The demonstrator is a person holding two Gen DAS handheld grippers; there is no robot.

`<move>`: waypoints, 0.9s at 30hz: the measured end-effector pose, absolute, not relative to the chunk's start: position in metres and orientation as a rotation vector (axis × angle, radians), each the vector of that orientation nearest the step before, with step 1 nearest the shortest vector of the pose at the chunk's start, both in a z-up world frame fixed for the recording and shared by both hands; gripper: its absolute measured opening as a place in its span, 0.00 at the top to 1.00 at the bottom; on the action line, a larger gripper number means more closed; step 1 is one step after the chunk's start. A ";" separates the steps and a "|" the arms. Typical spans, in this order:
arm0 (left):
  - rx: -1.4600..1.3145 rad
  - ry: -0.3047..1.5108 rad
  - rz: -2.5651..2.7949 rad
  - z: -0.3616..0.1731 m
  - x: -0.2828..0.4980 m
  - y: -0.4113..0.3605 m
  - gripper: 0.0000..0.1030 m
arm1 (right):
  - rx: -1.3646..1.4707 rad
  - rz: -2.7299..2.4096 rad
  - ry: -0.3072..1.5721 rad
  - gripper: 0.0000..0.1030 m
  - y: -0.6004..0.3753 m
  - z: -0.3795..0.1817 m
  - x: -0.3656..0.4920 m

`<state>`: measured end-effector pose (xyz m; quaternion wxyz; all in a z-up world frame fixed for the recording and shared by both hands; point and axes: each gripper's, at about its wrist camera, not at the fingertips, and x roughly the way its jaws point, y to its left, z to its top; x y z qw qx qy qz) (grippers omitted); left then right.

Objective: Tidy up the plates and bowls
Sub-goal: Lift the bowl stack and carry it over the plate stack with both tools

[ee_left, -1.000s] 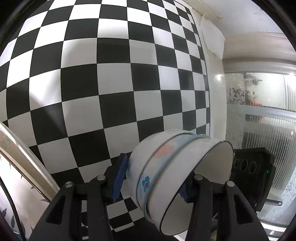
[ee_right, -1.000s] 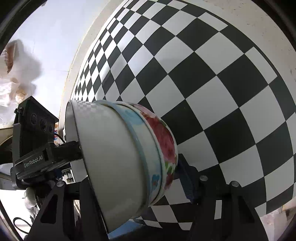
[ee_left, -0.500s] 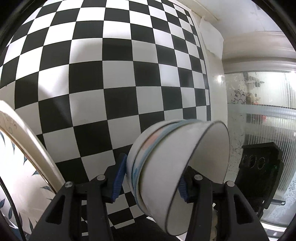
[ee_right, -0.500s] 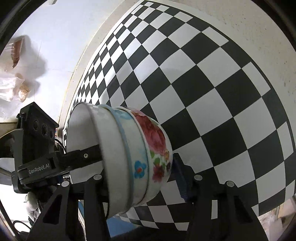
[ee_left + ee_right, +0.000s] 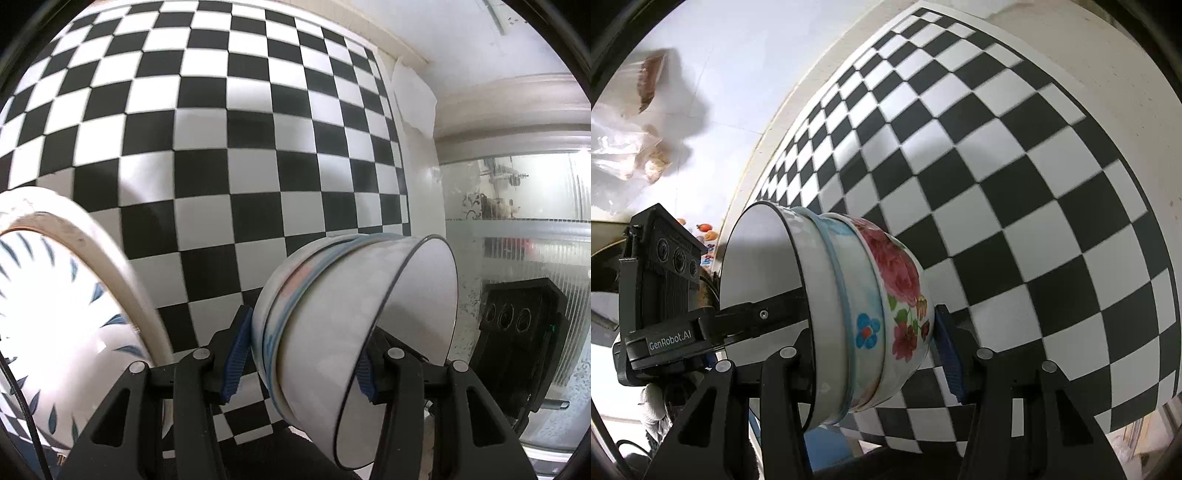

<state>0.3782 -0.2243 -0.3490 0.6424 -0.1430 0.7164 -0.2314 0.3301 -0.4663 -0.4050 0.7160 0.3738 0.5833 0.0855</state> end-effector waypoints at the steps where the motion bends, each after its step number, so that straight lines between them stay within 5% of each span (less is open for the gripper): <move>1: -0.332 1.627 -0.522 -0.345 0.378 -0.220 0.55 | 0.823 0.198 1.291 0.48 -0.462 -0.401 0.333; 13: -0.419 1.549 -0.384 -0.307 0.372 -0.142 0.55 | 0.727 0.373 1.320 0.48 -0.371 -0.359 0.378; 27: -0.585 1.510 -0.150 -0.322 0.360 -0.034 0.55 | 0.584 0.607 1.446 0.49 -0.255 -0.385 0.396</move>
